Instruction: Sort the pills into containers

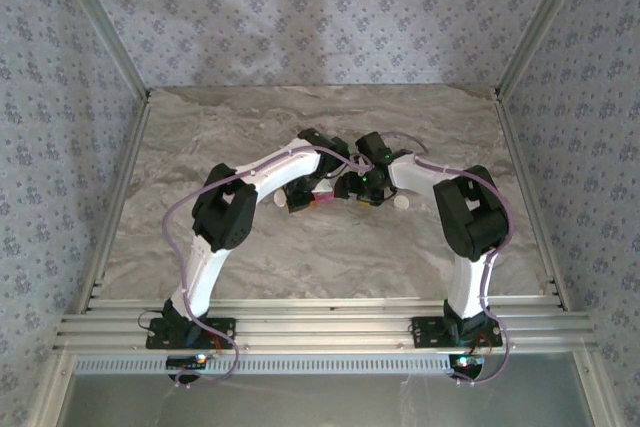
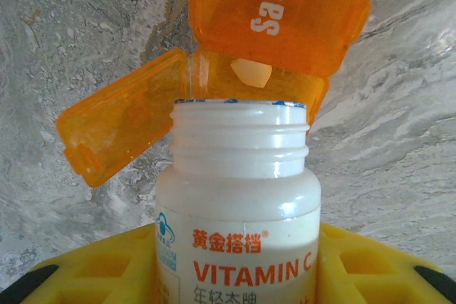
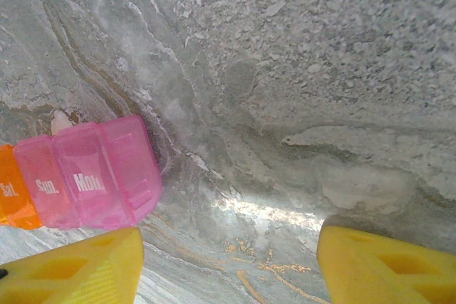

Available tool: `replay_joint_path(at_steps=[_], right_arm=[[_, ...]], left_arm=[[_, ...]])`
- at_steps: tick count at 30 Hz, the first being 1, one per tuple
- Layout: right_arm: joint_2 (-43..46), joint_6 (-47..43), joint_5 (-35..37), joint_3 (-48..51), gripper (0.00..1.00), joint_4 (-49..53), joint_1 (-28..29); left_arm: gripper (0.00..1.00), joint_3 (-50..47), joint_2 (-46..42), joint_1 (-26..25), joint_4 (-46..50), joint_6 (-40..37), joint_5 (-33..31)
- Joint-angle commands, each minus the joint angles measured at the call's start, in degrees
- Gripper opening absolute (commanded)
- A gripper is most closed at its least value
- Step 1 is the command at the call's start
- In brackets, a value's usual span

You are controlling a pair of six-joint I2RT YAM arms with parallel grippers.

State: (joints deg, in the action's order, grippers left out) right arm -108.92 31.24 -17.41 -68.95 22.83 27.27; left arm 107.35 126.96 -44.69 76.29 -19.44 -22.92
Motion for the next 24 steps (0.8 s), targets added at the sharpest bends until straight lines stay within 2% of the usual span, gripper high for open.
replay_joint_path(at_steps=[1,16,24], right_arm=[[-3.31,0.53,-2.37,0.13,0.68,-3.41,2.09],[-3.03,1.7,-1.95,2.5,0.68,-4.41,2.4],[-3.24,2.15,-1.76,2.61,0.68,-4.9,2.77]], left_arm=[[0.0,0.38,-0.45,-2.05,-0.67,-0.63,1.8],[0.0,1.62,-3.33,0.38,-0.43,0.19,4.53],[0.0,2.03,-4.52,1.69,-0.44,0.54,3.88]])
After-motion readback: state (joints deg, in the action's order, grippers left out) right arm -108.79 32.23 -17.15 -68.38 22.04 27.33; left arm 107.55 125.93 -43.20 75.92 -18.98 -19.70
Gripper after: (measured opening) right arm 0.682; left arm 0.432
